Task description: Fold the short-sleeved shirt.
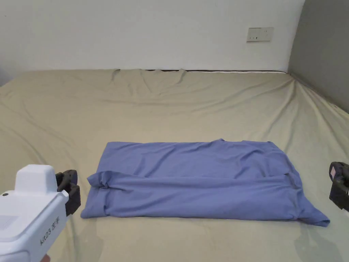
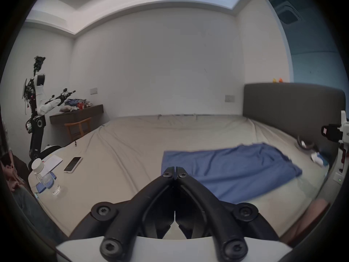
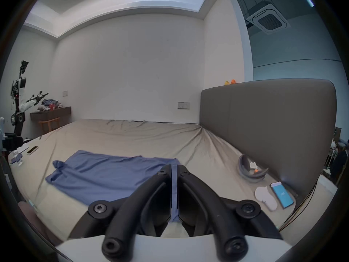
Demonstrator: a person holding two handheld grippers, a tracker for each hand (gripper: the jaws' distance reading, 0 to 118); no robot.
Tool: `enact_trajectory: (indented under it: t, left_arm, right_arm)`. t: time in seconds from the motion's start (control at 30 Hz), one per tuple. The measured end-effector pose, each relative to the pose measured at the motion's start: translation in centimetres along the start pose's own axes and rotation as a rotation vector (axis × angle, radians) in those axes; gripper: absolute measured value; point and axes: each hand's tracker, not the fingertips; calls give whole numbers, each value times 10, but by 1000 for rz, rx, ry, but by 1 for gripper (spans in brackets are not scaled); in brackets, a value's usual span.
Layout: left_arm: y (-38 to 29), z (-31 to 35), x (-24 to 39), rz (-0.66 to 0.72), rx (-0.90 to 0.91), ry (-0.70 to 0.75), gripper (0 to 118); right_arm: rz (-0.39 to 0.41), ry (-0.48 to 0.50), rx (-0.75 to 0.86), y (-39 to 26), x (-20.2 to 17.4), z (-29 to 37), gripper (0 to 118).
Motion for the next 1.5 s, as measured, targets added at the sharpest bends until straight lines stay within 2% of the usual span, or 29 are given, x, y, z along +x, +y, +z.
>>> enact_trajectory:
  t: [0.03, 0.07, 0.13, 0.17, 0.23, 0.3, 0.5, 0.53, 0.63, 0.67, 0.7, 0.8, 0.87, 0.93, 0.97, 1.0, 1.03, 1.07, 1.1, 1.13, 1.2, 1.27, 1.3, 1.33, 1.37, 1.4, 1.43, 1.5]
  left_arm:
    - [-6, -6, -4, -18, -16, -5, 0]
    - [-6, -6, -5, -16, -7, -16, 0]
    - [-7, -9, -7, -4, -6, -16, 0]
    - [-9, -11, -8, 8, -12, -17, 0]
    - [-14, -20, -9, 27, -69, -42, 0]
    - [-20, -29, -9, 28, -109, -54, 0]
    - [-37, -93, -12, 3, -289, -96, 0]
    - [-39, -111, -16, 33, -324, -105, 4]
    - [-44, -159, -17, -2, -372, -78, 56]
    - [-46, -176, -18, -6, -403, -63, 68]
    - [-50, -186, -17, -8, -433, -57, 70]
    - [-59, -220, -15, 8, -538, -10, 70]
    - [-71, -230, -11, -4, -584, -55, 69]
    - [-74, -229, -13, 26, -551, -66, 69]
    - [-72, -226, -16, 49, -531, -66, 64]
    - [-71, -223, -17, 59, -523, -106, 48]
    - [-70, -218, -16, 56, -478, -142, 15]
    - [-70, -216, -14, 49, -456, -157, 2]
    - [-72, -212, -11, 29, -488, -114, 2]
    - [-74, -211, -8, -8, -493, -130, 2]
    - [-73, -205, -5, -56, -456, -122, 2]
    - [-70, -199, -8, -29, -448, -133, 2]
    - [-68, -196, -10, -10, -439, -134, 2]
    - [-66, -193, -11, -5, -429, -129, 2]
    - [-64, -192, -13, -3, -427, -133, 2]
    - [-63, -191, -12, -5, -426, -135, 2]
    - [-63, -191, -10, -9, -425, -136, 2]
    - [-60, -187, -3, -15, -427, -127, 2]
  right_arm:
    - [-38, 23, -13, -11, -1, 6, 0]
    - [-14, -4, -21, -15, -3, 6, 0]
    - [-19, 58, -145, -14, -3, -2, 0]
    - [70, 61, -57, -17, -5, -2, 0]
    - [146, 40, -46, -18, -12, -6, 0]
    - [59, 103, -139, -25, -11, -11, 0]
    - [52, 147, -162, -22, -20, -14, 0]
    - [42, 154, -172, -22, -20, -15, 0]
    - [45, 171, -194, -22, -23, -22, 0]
    - [43, 176, -199, -22, -24, -23, 0]
    - [40, 181, -204, -22, -25, -24, 0]
    - [27, 198, -220, -23, -25, -32, 0]
    - [26, 201, -231, -23, -26, -40, 0]
    - [27, 196, -252, -31, -18, -49, 0]
    - [22, 196, -259, -32, -16, -52, 0]
    - [13, 196, -269, -32, -15, -55, 0]
    - [2, 200, -284, -33, -15, -58, 0]
    - [-7, 206, -305, -35, -13, -62, 0]
    - [-18, 207, -326, -38, -11, -67, 0]
    - [-27, 210, -351, -42, -8, -74, 0]
    - [2, 229, -372, -56, 3, -90, 0]
    - [49, 200, -389, -68, 12, -109, 1]
    - [66, 188, -420, -75, 18, -120, 7]
    - [51, 193, -456, -82, 25, -131, 26]
    - [28, 191, -511, -89, 32, -145, 69]
    - [37, 176, -552, -96, 37, -159, 96]
    - [68, 144, -565, -104, 42, -173, 107]
    - [88, 78, -571, -117, 44, -193, 101]
